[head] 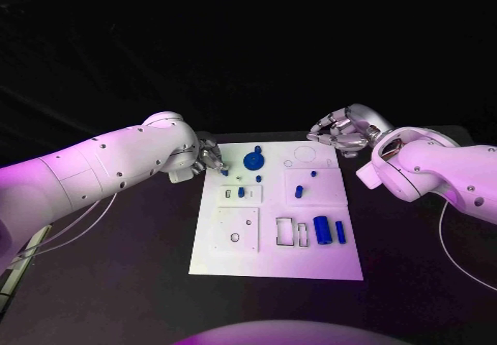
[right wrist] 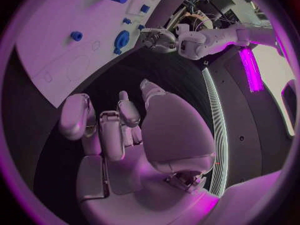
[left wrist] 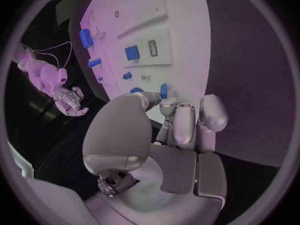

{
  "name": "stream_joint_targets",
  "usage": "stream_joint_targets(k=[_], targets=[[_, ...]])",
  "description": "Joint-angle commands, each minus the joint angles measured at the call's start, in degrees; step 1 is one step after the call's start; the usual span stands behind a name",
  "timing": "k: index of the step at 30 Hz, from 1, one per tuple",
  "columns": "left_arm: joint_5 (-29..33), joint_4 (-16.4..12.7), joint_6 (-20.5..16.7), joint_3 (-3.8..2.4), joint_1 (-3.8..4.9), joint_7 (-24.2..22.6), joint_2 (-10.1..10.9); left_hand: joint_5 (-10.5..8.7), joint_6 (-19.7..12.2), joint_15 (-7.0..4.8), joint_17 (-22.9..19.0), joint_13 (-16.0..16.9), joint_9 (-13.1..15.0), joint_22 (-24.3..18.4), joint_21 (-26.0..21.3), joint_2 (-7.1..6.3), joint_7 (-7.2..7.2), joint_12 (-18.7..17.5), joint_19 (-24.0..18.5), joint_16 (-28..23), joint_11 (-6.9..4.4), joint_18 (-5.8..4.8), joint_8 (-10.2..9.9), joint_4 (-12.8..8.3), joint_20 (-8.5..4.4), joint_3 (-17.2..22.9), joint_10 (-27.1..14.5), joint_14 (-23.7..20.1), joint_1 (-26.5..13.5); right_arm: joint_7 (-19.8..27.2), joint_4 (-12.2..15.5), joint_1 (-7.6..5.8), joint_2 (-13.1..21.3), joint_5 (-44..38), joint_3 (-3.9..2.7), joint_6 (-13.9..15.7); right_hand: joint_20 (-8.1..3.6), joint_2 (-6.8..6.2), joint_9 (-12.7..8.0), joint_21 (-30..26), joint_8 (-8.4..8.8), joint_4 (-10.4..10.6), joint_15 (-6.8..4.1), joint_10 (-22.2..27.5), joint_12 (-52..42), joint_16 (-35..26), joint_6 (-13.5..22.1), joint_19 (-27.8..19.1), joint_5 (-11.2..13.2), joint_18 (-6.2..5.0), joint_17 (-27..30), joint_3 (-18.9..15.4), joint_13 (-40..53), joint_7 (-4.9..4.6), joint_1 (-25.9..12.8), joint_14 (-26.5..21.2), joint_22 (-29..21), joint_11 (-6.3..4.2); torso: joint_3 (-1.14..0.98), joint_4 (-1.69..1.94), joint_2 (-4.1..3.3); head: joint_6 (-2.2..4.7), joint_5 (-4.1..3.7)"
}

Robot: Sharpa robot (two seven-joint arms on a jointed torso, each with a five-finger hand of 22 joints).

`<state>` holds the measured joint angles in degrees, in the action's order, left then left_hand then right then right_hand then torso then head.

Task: Assemble the parts on the task board

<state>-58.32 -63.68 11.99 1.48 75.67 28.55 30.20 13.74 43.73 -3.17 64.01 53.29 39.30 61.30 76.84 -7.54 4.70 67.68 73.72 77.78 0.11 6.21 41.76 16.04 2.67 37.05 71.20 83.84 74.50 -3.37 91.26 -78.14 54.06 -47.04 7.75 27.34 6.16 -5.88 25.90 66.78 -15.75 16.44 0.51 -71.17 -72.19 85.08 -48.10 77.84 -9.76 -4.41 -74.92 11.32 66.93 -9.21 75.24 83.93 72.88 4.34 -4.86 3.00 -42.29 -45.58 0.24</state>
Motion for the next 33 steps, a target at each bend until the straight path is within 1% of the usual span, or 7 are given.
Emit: stream_joint_targets(k=[1,8,13,17,21,26,33], targets=[[3.79,-0.71,0.16,-0.04,0.0,-0.44,0.5,0.01,-0.36,-0.36,-0.04,0.11,5.81,0.19,0.4,-0.72,-0.06,0.38,0.38,0.3,-0.01,-0.32,2.42,-8.13,-0.06,8.6,0.42,0.46,-0.39,0.24,-0.07,0.03,-0.06,-0.5,-0.01,0.0,-0.06,-0.01,0.06,-0.3,-0.32,-0.02,-0.41,0.35,0.29,-0.43,0.31,-0.3,-0.38,-1.09,-3.14,-0.22,-0.05,0.06,-0.29,3.21,-0.11,0.05,0.03,0.03,0.06,-0.14,0.01],[5.24,-3.5,-1.01,-0.19,0.01,-0.56,2.7,0.18,-0.12,-0.47,0.0,0.82,6.25,0.72,0.74,-1.43,-0.16,0.95,0.67,0.34,-0.13,-0.4,2.89,-8.96,-0.15,10.23,1.07,0.48,-1.04,0.3,-0.12,0.03,-0.04,-0.47,-0.01,0.05,-0.06,0.0,0.08,-0.42,-0.36,0.0,-0.41,0.41,0.34,-0.47,0.32,-0.36,-0.43,-1.11,-3.08,-0.24,-0.12,0.06,-0.3,3.19,-0.2,0.05,0.07,0.15,0.18,-0.23,0.22],[5.63,-7.52,-3.39,-0.29,0.0,-2.06,5.41,0.63,0.73,-0.69,0.07,1.73,6.46,1.79,1.37,-2.75,-0.37,1.63,1.26,0.38,-0.36,-0.59,3.16,-10.21,-0.35,12.55,2.07,0.52,-1.82,0.32,-0.1,0.03,0.06,-0.42,-0.01,0.09,-0.06,0.02,0.09,-0.4,-0.38,0.04,-0.41,0.4,0.33,-0.47,0.33,-0.35,-0.46,-1.11,-3.1,-0.26,-0.1,0.06,-0.34,3.2,-0.18,0.05,0.06,0.13,0.18,-0.27,0.5],[4.7,-11.06,-5.71,-0.31,-0.2,-3.79,7.56,0.85,1.05,-0.76,0.07,2.07,6.49,2.37,1.68,-3.17,-0.45,1.88,1.58,0.38,-0.44,-0.69,3.19,-10.52,-0.45,13.13,2.46,0.52,-2.16,0.33,-0.12,0.03,0.14,-0.38,-0.01,0.11,-0.06,0.03,0.09,-0.41,-0.4,0.07,-0.41,0.41,0.35,-0.45,0.33,-0.35,-0.49,-1.11,-3.15,-0.28,-0.12,0.06,-0.38,3.21,-0.17,0.05,0.1,0.19,0.12,-0.35,0.55],[2.37,-14.18,-8.46,-0.31,-0.76,-5.43,9.45,0.99,1.31,-0.82,0.11,2.63,6.5,2.96,1.99,-3.49,-0.52,2.25,1.92,0.4,-0.52,-0.81,3.22,-10.74,-0.52,13.47,2.9,0.54,-2.38,0.35,-0.12,0.04,0.16,-0.36,-0.01,0.13,-0.07,0.06,0.1,-0.47,-0.43,0.1,-0.41,0.39,0.33,-0.47,0.34,-0.37,-0.54,-1.12,-3.12,-0.3,-0.1,0.05,-0.43,3.2,-0.21,0.05,0.03,0.14,0.12,-0.51,0.61],[-0.75,-17.3,-11.6,-0.29,-1.66,-7.16,11.27,1.16,1.73,-0.92,0.12,3.35,6.47,3.3,2.2,-3.96,-0.64,2.73,2.11,0.41,-0.64,-0.86,3.21,-11.06,-0.65,13.96,3.5,0.55,-2.63,0.36,-0.13,0.06,0.19,-0.34,-0.01,0.14,-0.07,0.06,0.1,-0.47,-0.43,0.1,-0.41,0.39,0.33,-0.47,0.34,-0.37,-0.54,-1.12,-3.12,-0.3,-0.1,0.05,-0.43,3.2,-0.21,0.05,0.1,0.14,0.11,-0.61,0.81],[-4.03,-19.29,-13.7,-0.24,-2.9,-8.62,12.08,1.57,2.11,-1.01,0.14,3.57,6.44,3.6,2.39,-4.33,-0.74,2.89,2.27,0.42,-0.73,-0.91,3.17,-11.21,-0.77,14.43,3.81,0.56,-2.96,0.36,-0.1,0.09,0.17,-0.34,-0.01,0.13,-0.07,0.06,0.12,-0.44,-0.48,0.06,-0.41,0.39,0.34,-0.46,0.39,-0.34,-0.62,-1.1,-3.16,-0.33,-0.11,0.06,-0.41,3.21,-0.17,0.05,0.06,0.04,0.04,-0.58,1.02]])
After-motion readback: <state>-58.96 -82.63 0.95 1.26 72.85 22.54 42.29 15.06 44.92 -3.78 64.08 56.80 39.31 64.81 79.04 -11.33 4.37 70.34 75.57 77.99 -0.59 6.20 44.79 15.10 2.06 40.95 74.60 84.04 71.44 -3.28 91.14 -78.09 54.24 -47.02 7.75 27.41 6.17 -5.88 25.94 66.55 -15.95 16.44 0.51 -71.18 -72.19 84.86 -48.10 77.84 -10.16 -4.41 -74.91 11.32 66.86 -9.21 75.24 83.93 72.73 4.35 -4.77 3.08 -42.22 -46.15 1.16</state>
